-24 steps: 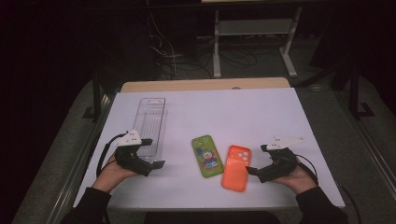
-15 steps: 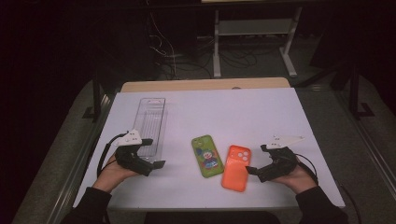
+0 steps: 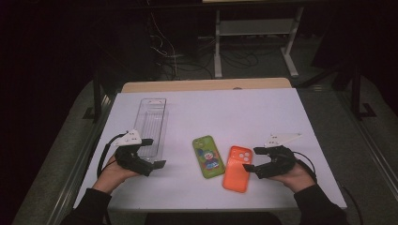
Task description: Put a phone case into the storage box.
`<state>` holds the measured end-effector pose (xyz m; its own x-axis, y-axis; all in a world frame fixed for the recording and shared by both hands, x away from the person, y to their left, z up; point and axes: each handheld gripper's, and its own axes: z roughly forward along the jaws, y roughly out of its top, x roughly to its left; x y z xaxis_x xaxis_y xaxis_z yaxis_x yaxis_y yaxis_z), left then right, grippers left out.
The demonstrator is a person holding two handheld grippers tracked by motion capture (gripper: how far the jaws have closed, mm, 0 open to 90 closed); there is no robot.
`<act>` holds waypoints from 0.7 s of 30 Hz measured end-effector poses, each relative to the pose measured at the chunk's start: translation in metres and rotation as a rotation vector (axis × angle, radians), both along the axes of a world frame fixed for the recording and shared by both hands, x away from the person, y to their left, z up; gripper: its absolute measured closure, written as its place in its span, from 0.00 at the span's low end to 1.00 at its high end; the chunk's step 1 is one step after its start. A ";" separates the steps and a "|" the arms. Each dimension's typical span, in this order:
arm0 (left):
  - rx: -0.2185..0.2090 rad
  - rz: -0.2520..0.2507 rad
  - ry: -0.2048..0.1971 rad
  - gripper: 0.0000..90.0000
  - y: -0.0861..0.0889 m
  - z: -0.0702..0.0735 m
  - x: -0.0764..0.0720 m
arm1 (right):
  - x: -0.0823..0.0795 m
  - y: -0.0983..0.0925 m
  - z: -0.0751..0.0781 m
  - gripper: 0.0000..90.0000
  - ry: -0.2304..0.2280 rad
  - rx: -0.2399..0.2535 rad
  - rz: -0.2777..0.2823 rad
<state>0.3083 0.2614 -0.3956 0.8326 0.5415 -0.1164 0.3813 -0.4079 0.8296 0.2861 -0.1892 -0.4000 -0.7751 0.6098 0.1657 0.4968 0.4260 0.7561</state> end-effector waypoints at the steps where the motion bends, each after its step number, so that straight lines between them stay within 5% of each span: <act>1: 0.001 0.000 -0.002 0.00 0.000 0.000 0.000 | 0.000 0.002 0.001 0.32 0.012 0.003 0.005; 12: 0.002 0.001 0.003 0.00 -0.002 0.001 0.000 | 0.005 0.025 0.000 0.74 0.062 -0.021 0.096; 21: 0.013 -0.002 0.005 0.00 -0.002 0.001 0.000 | 0.008 0.047 -0.004 0.96 0.095 -0.034 0.196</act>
